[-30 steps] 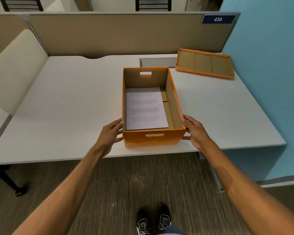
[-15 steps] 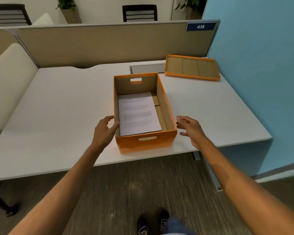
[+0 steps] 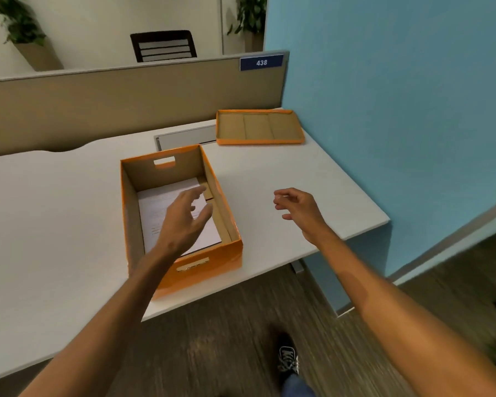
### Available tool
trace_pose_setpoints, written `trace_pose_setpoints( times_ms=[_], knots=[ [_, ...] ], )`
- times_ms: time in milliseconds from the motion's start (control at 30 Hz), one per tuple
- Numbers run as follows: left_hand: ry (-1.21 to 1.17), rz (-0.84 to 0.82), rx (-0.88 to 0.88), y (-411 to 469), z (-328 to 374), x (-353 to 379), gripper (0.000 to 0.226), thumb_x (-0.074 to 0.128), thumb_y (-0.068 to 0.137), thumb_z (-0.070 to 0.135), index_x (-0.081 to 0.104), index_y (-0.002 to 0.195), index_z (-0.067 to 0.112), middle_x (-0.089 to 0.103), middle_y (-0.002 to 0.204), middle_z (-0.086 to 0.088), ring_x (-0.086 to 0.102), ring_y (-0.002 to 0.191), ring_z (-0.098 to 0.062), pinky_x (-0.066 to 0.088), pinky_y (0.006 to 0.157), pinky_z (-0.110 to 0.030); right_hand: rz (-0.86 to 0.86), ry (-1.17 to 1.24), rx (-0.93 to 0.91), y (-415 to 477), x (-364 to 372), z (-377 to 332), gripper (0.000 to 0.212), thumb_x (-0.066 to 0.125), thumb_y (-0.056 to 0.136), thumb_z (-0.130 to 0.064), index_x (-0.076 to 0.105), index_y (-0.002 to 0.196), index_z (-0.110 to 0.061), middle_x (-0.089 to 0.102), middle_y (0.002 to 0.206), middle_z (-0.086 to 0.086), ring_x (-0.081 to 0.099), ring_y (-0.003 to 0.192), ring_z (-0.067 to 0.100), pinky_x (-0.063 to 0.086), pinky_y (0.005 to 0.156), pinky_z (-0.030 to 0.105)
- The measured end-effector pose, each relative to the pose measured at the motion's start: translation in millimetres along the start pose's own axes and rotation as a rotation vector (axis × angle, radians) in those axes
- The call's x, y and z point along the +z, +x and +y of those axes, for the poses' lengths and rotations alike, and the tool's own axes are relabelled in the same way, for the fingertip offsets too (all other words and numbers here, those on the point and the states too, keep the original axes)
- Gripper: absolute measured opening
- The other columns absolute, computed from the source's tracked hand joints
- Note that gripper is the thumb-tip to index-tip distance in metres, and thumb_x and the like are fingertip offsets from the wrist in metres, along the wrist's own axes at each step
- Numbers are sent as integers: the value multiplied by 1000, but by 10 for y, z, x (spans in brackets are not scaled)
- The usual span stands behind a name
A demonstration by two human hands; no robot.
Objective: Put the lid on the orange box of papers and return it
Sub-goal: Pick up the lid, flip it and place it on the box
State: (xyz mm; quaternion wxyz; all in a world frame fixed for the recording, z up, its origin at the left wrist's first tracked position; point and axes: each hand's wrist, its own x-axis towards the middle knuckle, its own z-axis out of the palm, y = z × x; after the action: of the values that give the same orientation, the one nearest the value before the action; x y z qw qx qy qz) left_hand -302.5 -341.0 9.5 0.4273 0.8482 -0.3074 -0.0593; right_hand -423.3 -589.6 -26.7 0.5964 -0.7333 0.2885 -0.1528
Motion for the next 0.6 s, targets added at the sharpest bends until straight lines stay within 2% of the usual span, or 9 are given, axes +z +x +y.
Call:
trace_pose_setpoints(
  times_ms=[300,600],
  knots=[
    [-64,-21,29,727,538,676,44,59,96,23,52,138,10,56,140,-11,56,124,-22,51,97,-35,16,-89,-61,638,-727,-5,23,64,93,-23,70,113,-15,74,101,4,69,95,18,56,80,31],
    [-59,55,-42,1405,812,1304,43,57,98,22,51,138,10,58,139,-10,58,120,-20,46,88,-24,-41,-76,-59,1354,-1334,85,20,63,92,-22,71,110,-19,74,98,3,70,95,18,57,82,38]
  ],
)
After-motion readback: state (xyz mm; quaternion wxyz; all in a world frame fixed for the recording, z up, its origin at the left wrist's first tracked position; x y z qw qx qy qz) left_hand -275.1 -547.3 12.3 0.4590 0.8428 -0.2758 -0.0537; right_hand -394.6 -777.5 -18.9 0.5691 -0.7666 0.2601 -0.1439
